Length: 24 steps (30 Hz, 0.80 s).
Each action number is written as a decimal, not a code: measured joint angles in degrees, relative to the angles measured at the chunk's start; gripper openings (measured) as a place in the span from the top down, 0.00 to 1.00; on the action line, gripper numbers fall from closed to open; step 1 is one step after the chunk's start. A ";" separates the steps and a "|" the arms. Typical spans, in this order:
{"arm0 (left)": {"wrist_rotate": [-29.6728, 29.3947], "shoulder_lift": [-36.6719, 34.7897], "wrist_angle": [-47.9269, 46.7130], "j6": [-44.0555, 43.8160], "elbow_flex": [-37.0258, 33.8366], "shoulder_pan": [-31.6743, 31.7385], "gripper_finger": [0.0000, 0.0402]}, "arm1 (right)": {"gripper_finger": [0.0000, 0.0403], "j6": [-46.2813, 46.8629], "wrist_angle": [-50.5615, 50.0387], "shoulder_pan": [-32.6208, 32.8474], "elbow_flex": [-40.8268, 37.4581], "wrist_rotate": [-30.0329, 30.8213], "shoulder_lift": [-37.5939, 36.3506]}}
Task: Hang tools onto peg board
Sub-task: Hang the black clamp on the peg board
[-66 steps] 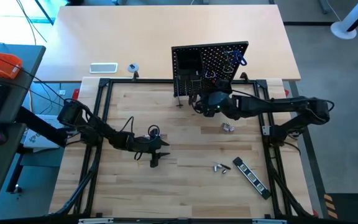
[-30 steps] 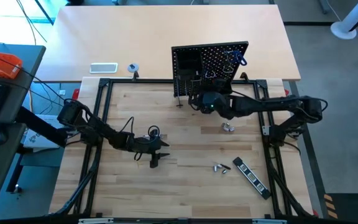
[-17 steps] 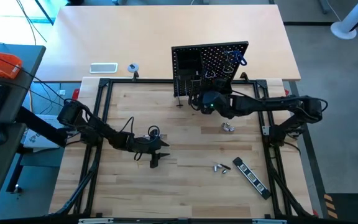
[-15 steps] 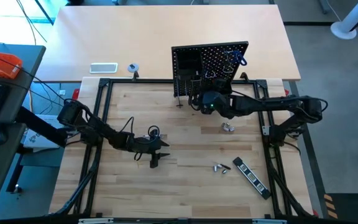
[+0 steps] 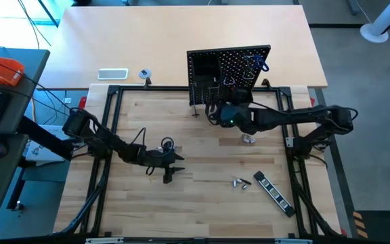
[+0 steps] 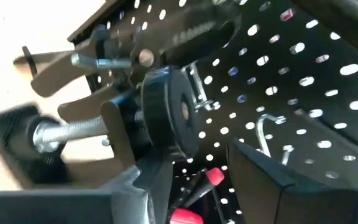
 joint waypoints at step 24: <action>0.00 0.00 0.37 -0.82 0.00 -0.16 0.50 | 0.64 7.54 -6.32 2.38 0.00 -1.95 -5.03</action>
